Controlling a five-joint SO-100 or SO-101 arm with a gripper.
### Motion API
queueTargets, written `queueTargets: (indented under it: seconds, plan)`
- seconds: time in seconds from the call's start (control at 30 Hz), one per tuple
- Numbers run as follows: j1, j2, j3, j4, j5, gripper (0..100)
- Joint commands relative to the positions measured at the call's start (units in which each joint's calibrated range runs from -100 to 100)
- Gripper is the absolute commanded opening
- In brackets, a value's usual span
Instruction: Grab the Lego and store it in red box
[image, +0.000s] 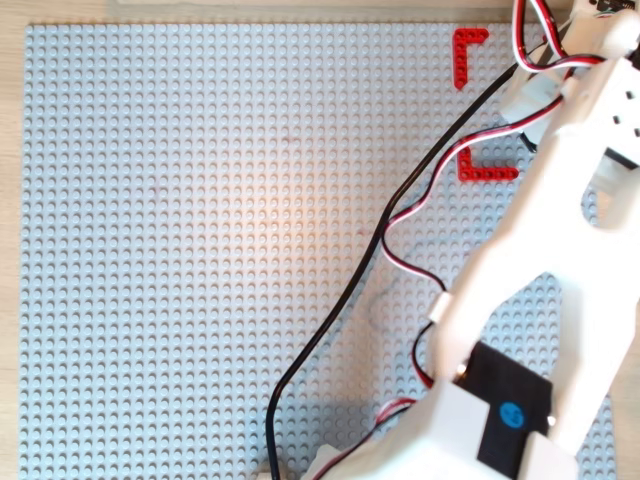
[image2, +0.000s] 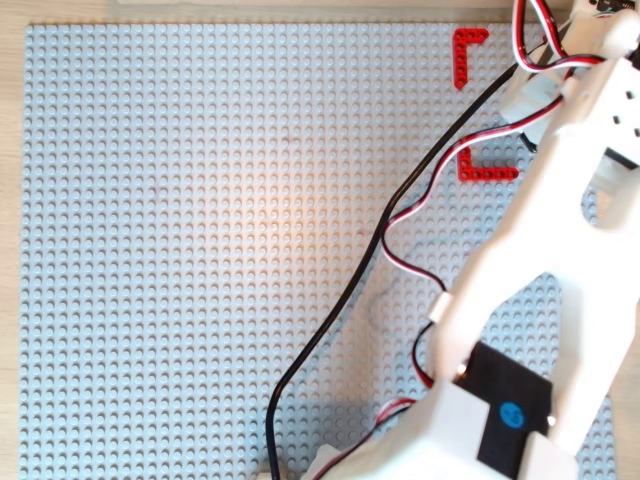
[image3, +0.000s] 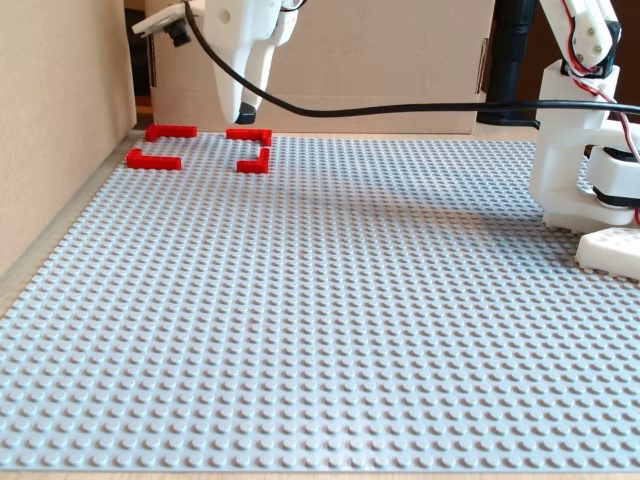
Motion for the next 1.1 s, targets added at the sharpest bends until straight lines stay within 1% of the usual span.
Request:
queueTargets:
  seconds: [0.0, 0.37, 0.57, 0.83, 1.07]
  plan:
    - [0.70, 1.78, -2.43, -1.88, -0.50, 7]
    - [0.70, 3.64, -2.43, -2.76, -0.55, 8]
    - [0.77, 3.22, -2.16, -2.41, -0.66, 16]
    - [2.11, 1.35, -2.52, -1.01, -1.28, 13]
    - [1.14, -12.88, -2.43, 4.52, -0.87, 8]
